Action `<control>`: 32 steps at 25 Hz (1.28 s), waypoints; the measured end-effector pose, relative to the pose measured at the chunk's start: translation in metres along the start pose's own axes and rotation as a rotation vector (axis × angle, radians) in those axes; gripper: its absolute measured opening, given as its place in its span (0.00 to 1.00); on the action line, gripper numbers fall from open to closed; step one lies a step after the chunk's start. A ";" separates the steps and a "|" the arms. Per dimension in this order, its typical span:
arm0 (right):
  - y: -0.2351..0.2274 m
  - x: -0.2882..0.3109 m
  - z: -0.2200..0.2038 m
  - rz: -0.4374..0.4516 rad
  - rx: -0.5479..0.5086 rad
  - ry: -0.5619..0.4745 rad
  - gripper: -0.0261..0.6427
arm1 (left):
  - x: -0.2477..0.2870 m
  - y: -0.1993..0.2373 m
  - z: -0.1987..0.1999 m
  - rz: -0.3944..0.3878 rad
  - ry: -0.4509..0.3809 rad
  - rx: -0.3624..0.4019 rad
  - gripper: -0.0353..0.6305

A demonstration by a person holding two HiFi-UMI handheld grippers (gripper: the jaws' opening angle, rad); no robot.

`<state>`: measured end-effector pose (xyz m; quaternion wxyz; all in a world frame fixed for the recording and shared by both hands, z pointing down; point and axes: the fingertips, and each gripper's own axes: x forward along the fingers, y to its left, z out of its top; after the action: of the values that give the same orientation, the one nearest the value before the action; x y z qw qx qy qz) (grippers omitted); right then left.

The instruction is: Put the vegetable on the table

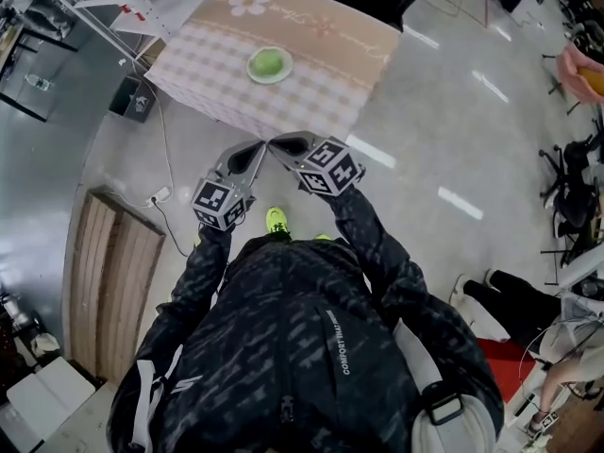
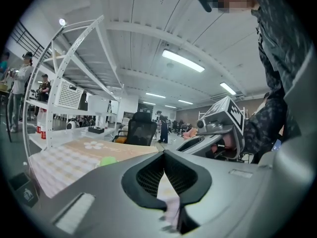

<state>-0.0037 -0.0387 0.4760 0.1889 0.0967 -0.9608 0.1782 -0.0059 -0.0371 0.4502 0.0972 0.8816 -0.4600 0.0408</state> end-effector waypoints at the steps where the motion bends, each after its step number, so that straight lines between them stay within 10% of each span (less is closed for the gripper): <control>1: 0.000 -0.004 -0.002 0.003 -0.001 0.000 0.04 | 0.001 -0.004 0.000 0.007 -0.001 -0.002 0.05; 32: 0.050 -0.137 -0.088 0.122 -0.059 -0.010 0.04 | -0.005 -0.163 -0.033 0.182 -0.023 -0.068 0.05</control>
<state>0.1373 0.0571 0.4822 0.1754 0.0330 -0.9708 0.1604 0.1256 0.0645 0.4600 0.1177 0.8328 -0.5404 0.0238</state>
